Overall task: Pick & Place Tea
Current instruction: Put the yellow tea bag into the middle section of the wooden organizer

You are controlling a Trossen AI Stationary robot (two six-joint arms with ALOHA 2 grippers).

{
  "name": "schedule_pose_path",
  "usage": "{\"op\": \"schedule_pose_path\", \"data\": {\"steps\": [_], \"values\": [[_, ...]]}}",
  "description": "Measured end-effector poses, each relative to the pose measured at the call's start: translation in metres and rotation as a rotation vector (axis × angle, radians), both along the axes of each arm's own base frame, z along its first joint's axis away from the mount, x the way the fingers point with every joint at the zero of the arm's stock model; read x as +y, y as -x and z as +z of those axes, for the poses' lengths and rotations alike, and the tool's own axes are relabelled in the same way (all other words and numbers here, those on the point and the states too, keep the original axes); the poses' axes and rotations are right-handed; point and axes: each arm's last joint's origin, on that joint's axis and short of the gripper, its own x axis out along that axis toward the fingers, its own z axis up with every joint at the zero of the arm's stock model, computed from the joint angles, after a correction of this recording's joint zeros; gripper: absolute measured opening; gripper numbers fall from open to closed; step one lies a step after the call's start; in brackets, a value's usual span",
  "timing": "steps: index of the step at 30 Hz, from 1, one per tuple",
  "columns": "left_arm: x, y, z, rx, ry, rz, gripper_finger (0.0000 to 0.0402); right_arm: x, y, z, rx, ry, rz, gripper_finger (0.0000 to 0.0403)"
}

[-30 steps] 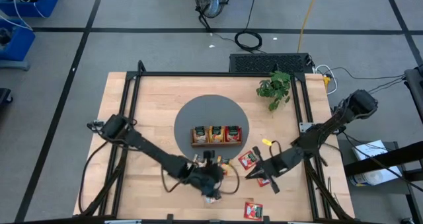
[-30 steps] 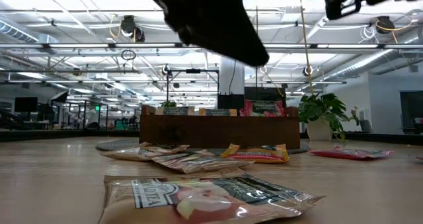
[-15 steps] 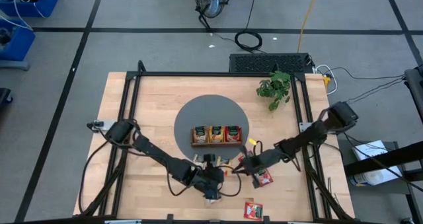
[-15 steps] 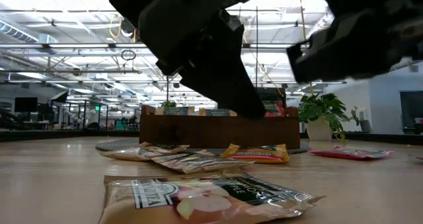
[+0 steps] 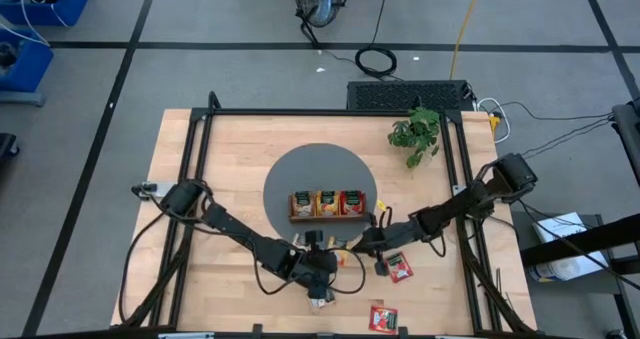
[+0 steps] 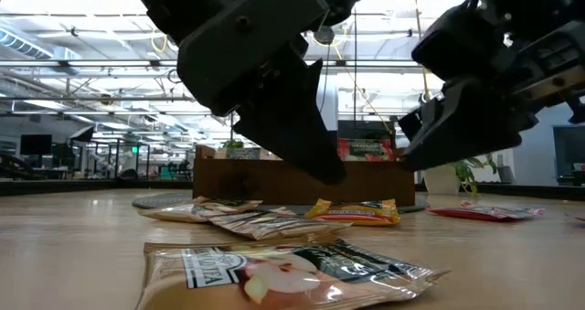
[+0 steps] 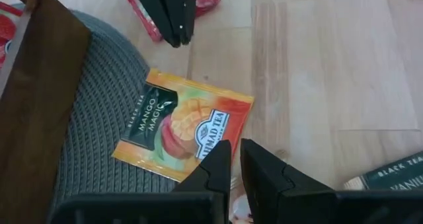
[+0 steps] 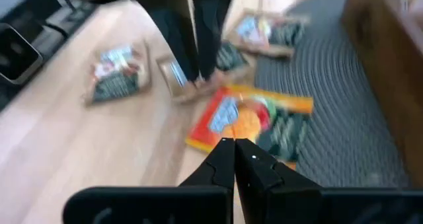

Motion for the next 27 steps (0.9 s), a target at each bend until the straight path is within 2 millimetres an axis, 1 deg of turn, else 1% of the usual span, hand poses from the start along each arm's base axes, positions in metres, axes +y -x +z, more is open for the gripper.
{"op": "schedule_pose_path", "data": {"steps": [3,8,21,24,27], "values": [[0.002,0.000,-0.001,0.000,0.001,0.004,0.0042,-0.002,0.000,-0.001,0.008,-0.004,-0.013,0.0002],[0.004,0.003,-0.014,0.036,-0.021,0.013,0.0042,-0.006,-0.002,-0.001,0.011,-0.016,-0.040,0.0002],[0.017,-0.007,-0.030,0.072,0.025,0.036,0.0042,-0.011,-0.003,-0.002,0.033,-0.016,-0.064,0.0002],[0.018,-0.009,-0.034,0.076,0.041,0.041,0.0042,-0.013,-0.004,-0.001,0.013,-0.006,-0.090,0.0003],[0.018,-0.008,-0.034,0.080,0.044,0.038,0.0042,-0.010,-0.006,0.006,-0.057,0.019,-0.051,0.0009]]}}
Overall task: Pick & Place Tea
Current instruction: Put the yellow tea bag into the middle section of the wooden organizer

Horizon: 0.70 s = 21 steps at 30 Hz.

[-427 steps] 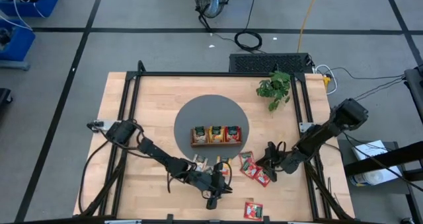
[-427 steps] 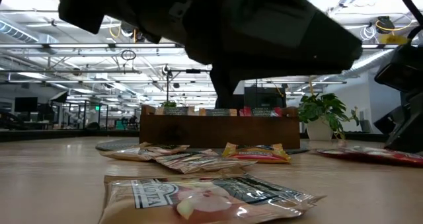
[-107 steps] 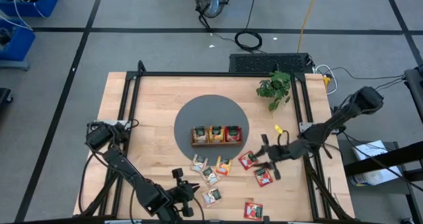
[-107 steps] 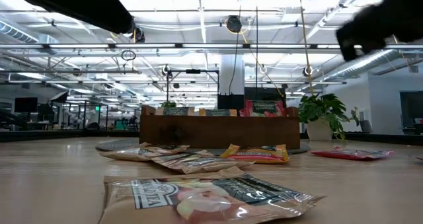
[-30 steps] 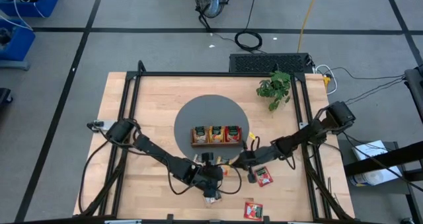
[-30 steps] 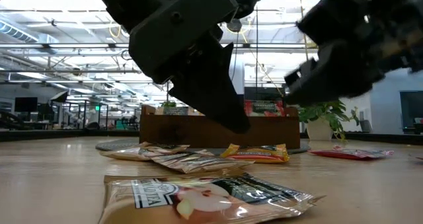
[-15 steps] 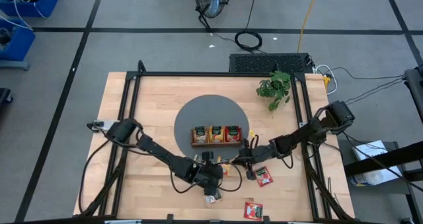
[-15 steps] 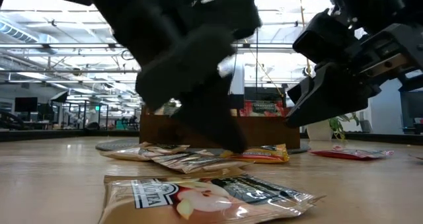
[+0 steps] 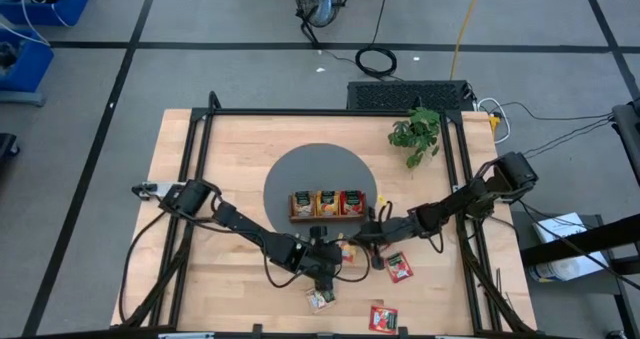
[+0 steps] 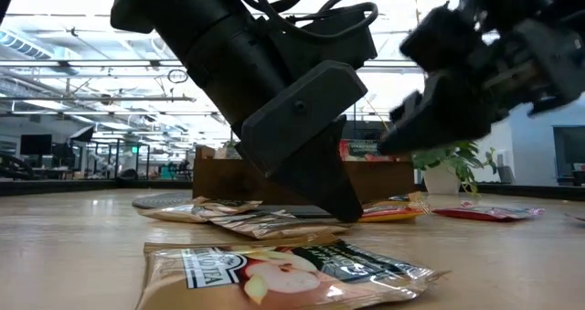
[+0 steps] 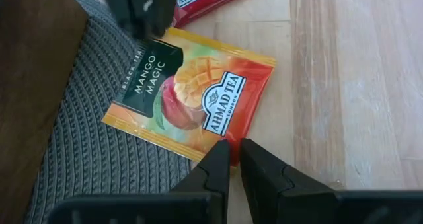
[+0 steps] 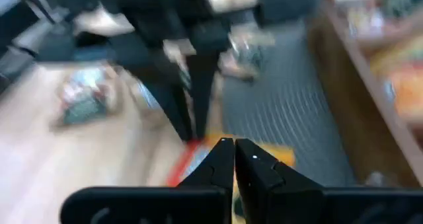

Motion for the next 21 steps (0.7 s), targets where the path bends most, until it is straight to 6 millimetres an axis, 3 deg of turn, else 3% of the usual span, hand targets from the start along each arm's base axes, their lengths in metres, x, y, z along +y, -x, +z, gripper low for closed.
{"op": "schedule_pose_path", "data": {"steps": [7,14,21], "values": [[0.000,0.001,-0.001,0.005,0.002,0.005,0.0042,0.000,0.012,0.009,0.094,-0.022,-0.016,0.0018],[0.000,0.001,-0.002,0.004,0.011,0.021,0.0042,-0.003,0.025,0.037,0.087,-0.013,-0.095,0.0085],[0.000,0.000,-0.002,-0.006,0.016,0.022,0.0042,-0.004,0.024,0.024,0.203,-0.159,-0.116,0.0153]]}}
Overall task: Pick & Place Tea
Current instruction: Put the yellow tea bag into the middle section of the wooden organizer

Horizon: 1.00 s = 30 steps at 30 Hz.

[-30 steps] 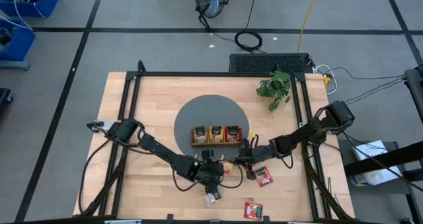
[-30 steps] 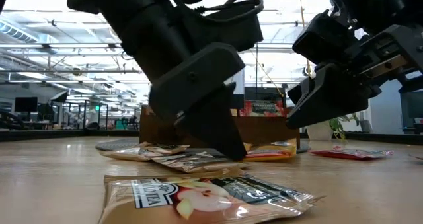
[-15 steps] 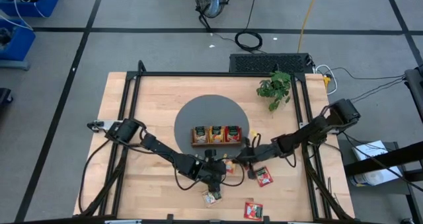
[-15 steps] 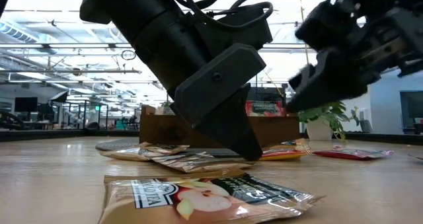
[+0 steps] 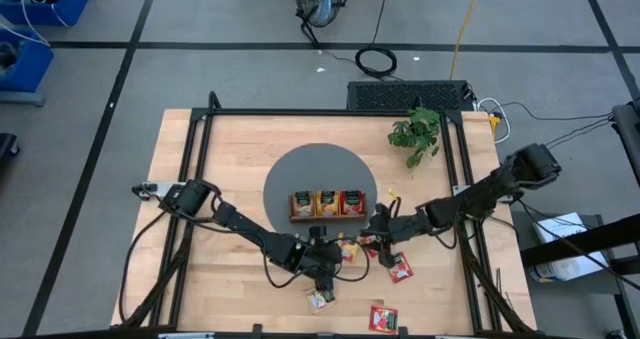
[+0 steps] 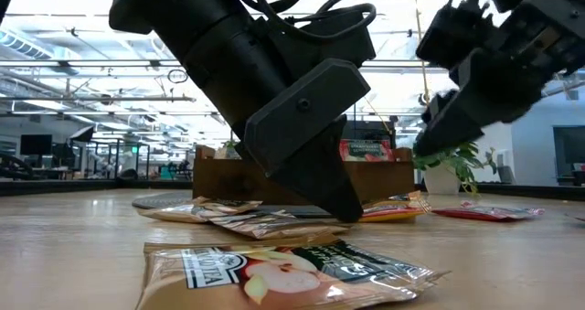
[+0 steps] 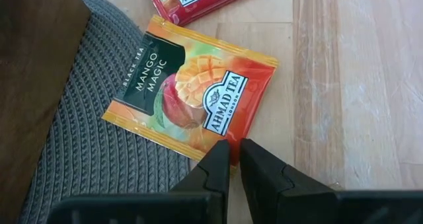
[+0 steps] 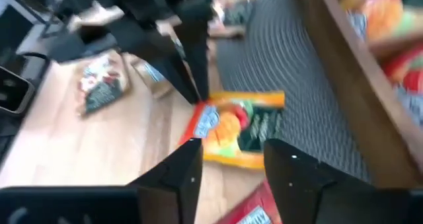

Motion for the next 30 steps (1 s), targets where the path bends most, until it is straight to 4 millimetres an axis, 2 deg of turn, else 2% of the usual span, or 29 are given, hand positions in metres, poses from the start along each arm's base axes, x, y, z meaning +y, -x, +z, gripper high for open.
{"op": "schedule_pose_path", "data": {"steps": [3,7,15,22,30], "values": [[0.000,0.000,0.000,-0.003,0.004,0.003,0.0042,-0.002,0.001,-0.006,0.045,-0.031,-0.071,0.0169],[0.000,0.000,0.000,-0.003,0.004,0.002,0.0042,-0.004,0.000,-0.009,0.046,-0.122,-0.211,0.0171],[0.000,0.000,0.000,-0.005,0.005,0.002,0.0042,-0.001,0.001,-0.010,0.063,-0.164,-0.212,0.0158],[-0.001,-0.002,0.000,-0.021,0.014,0.002,0.0042,0.003,0.002,-0.029,0.129,-0.154,-0.248,0.0158],[-0.001,0.000,-0.003,-0.034,0.021,0.002,0.0042,0.004,-0.011,-0.036,0.040,-0.183,-0.242,0.0161]]}}
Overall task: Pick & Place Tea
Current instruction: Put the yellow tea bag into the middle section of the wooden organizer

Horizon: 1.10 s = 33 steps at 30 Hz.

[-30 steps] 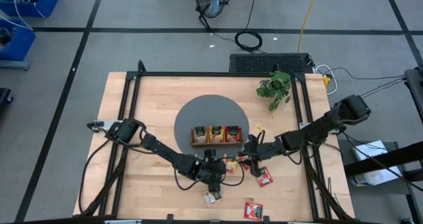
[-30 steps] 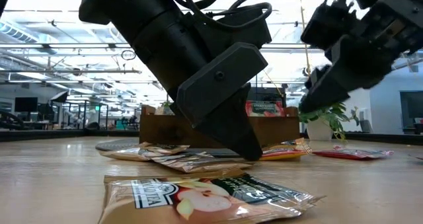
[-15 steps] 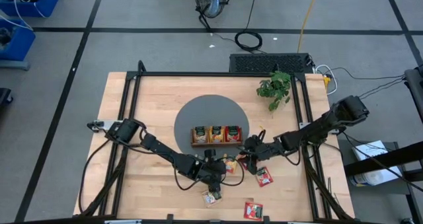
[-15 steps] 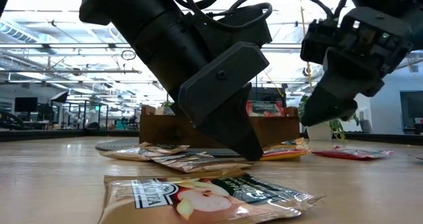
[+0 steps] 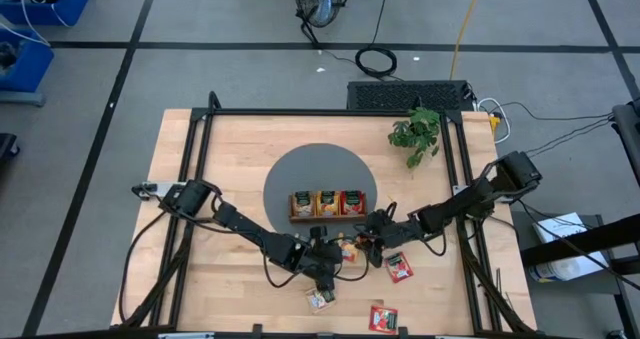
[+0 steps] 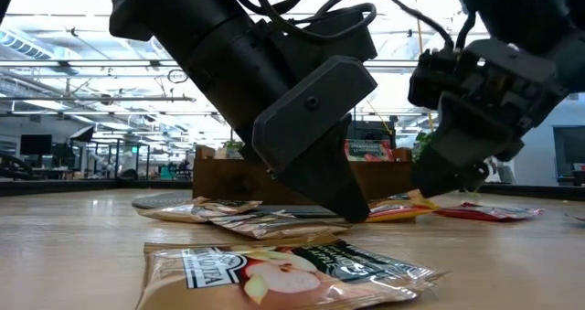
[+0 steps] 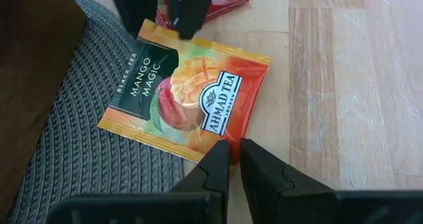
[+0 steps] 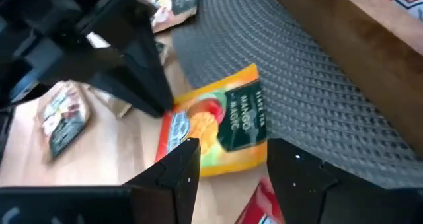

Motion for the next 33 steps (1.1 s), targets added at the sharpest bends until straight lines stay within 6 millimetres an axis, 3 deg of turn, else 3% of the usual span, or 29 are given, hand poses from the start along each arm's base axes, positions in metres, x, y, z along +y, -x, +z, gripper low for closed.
{"op": "schedule_pose_path", "data": {"steps": [7,13,18,25,33], "values": [[0.002,0.004,-0.007,-0.027,0.012,-0.001,0.0042,-0.007,-0.006,-0.016,0.029,-0.002,-0.042,0.0157],[0.002,0.004,-0.007,-0.029,0.015,-0.002,0.0042,-0.006,-0.012,-0.018,-0.036,-0.015,0.012,0.0150],[0.002,0.004,-0.007,-0.027,0.013,-0.008,0.0042,-0.004,-0.011,-0.018,-0.024,-0.024,0.044,0.0108],[0.002,0.004,-0.007,-0.027,0.013,-0.008,0.0042,-0.002,-0.011,-0.018,-0.030,0.002,0.106,0.0009],[0.001,0.004,0.000,-0.042,0.012,-0.028,0.0042,0.001,-0.010,-0.013,-0.059,0.022,0.146,0.0002]]}}
